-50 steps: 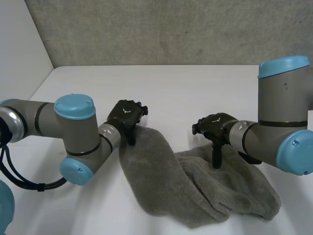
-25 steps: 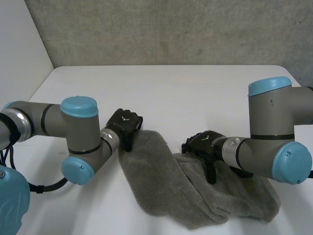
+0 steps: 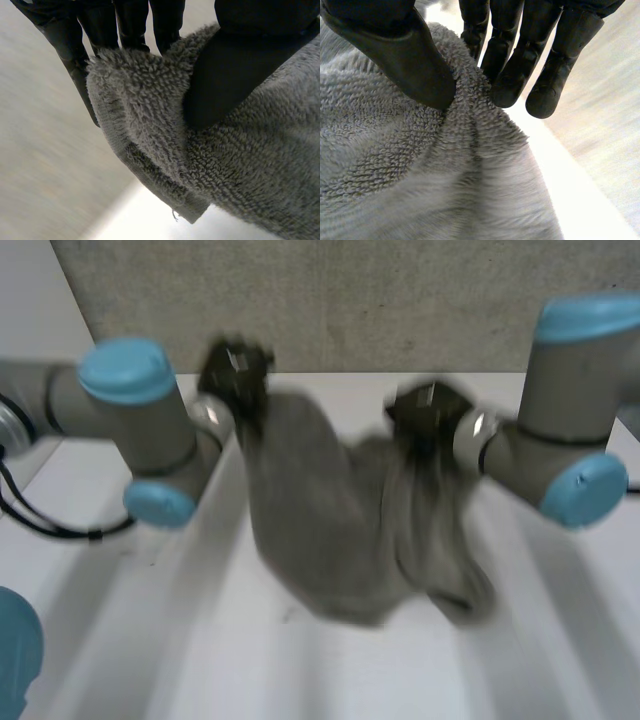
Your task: Fold the towel.
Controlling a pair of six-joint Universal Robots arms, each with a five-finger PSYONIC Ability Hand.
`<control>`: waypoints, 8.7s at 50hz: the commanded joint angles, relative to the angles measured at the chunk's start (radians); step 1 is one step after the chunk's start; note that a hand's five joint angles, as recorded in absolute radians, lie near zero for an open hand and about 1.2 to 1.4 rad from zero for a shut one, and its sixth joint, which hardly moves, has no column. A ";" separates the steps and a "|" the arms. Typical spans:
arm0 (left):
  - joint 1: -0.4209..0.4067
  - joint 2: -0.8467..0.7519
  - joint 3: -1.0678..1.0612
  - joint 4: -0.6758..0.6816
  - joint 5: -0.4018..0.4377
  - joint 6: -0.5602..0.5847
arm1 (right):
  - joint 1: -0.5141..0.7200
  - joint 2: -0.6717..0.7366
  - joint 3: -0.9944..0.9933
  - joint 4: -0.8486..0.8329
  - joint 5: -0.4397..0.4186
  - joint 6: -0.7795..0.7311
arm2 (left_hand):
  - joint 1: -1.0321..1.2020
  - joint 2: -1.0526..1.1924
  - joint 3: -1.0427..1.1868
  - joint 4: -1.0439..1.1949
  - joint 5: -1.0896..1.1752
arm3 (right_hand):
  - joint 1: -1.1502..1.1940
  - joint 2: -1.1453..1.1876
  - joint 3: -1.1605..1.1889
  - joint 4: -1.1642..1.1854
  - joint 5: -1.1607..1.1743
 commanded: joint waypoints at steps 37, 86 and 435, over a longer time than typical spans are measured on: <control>0.031 0.144 -0.732 0.225 -0.124 -0.062 | -0.017 -0.008 0.470 -0.222 0.041 -0.126 | 0.219 0.180 0.183 0.179 0.225 | -0.281 -0.288 -0.306 -0.320 -0.286; 0.074 0.364 -0.939 0.205 -0.124 -0.065 | -0.228 -0.145 0.639 -0.230 0.023 0.106 | -0.825 -0.864 -0.861 -0.866 -0.820 | -0.842 -0.849 -0.867 -0.881 -0.847; 0.266 0.071 -0.608 0.278 0.108 0.228 | -0.241 -0.019 0.522 -0.535 0.078 -0.782 | 0.219 0.180 0.183 0.179 0.225 | 0.097 0.089 0.071 0.057 0.091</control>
